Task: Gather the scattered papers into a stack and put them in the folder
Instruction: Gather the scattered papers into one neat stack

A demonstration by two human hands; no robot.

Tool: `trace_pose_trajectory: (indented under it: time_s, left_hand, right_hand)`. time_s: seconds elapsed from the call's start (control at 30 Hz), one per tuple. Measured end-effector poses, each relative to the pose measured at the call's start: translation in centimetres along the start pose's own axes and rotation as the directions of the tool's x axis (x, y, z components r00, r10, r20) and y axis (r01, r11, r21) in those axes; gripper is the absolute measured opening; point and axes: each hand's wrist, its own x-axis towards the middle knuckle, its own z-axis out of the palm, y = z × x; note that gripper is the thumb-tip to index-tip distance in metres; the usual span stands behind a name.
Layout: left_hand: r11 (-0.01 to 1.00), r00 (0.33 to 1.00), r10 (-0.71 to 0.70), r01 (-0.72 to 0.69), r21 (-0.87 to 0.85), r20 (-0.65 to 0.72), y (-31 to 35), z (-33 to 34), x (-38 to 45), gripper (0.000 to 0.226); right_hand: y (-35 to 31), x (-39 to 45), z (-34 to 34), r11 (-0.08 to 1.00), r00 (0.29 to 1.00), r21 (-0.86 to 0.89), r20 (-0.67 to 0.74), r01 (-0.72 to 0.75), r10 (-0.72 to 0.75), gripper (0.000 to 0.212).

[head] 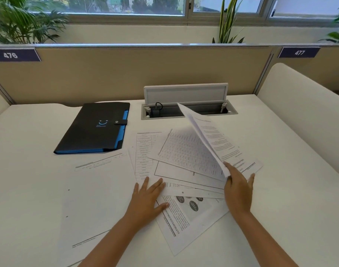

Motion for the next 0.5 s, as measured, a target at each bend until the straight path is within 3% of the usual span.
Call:
trace_pose_trajectory:
  time_s: [0.17,0.3,0.4,0.5]
  left_hand:
    - [1.0,0.999,0.011,-0.011,-0.008,0.043,0.6,-0.1,0.2,0.073]
    - [1.0,0.998,-0.002,0.002,-0.001,0.057,0.7,-0.3,0.4,0.082]
    - [0.999,0.999,-0.036,0.035,0.006,0.03,0.8,0.0,0.2,0.096]
    - [0.998,0.998,-0.06,0.061,0.029,-0.029,0.4,0.6,-0.2,0.095]
  right_hand:
    - [-0.5,-1.5,0.5,0.989,0.986,0.067,0.098,0.13,-0.137,0.055]
    - [0.4,-3.1,1.3,0.994,0.959,-0.094,0.283,0.051,-0.022,0.06]
    - [1.7,-3.3,1.5,0.981,0.954,-0.188,0.301,0.05,0.009,0.058]
    - [2.5,-2.8,1.2,0.98,0.955,-0.2,0.292,0.008,0.052,0.056]
